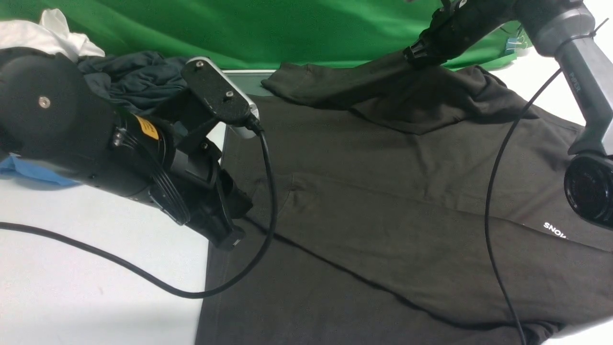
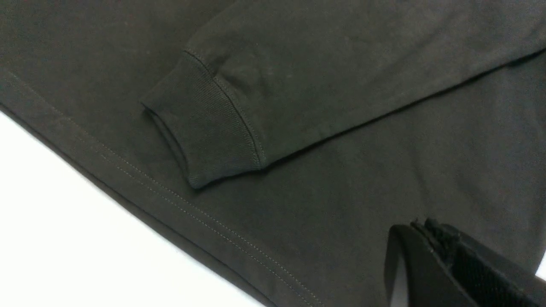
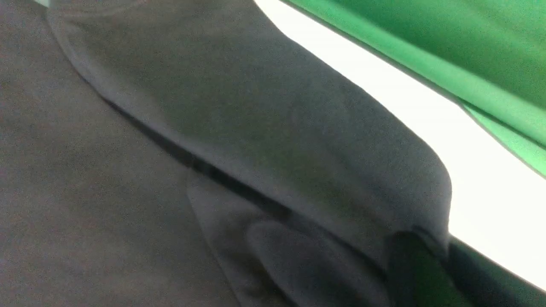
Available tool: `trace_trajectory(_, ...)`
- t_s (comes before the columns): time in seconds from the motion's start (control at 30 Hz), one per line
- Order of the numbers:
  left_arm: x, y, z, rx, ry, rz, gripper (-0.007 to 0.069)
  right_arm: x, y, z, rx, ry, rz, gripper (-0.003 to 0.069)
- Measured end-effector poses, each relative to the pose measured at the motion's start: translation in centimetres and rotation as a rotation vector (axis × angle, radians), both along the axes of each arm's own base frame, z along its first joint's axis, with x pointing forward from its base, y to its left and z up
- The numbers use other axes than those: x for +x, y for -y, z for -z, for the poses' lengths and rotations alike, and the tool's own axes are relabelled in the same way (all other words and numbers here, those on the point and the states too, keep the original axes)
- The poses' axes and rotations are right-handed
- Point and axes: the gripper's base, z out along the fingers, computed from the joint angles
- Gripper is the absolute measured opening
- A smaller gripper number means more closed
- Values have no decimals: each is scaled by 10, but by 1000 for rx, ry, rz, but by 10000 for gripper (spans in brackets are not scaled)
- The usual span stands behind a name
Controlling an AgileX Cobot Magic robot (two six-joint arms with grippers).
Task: Fold a long-sleeved shirt on a white desktop.
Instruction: 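Fold the left side of the dark shirt inward over its body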
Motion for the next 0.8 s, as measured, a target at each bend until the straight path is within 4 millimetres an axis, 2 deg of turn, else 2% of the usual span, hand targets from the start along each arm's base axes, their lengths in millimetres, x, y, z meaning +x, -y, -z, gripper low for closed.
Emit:
trace_trajectory(0.2,1,-2,1,32,13,0,18,-7,-8,0,-8,-50,-17,48)
trace_trajectory(0.43,4,-5,0,47,31,-34,18,-24,-6,-4,-42,-125,-59,48)
trace_trajectory(0.6,4,-5,0,46,40,-36,18,-35,-4,16,-67,-219,-88,54)
trace_trajectory(0.67,4,-5,0,45,40,-37,18,-40,-3,34,-73,-284,-88,83)
trace_trajectory(0.77,4,-5,0,42,36,-44,18,-44,-3,46,-76,-331,-87,153)
trace_trajectory(0.8,4,-5,0,39,34,-50,18,-44,-3,47,-75,-340,-82,230)
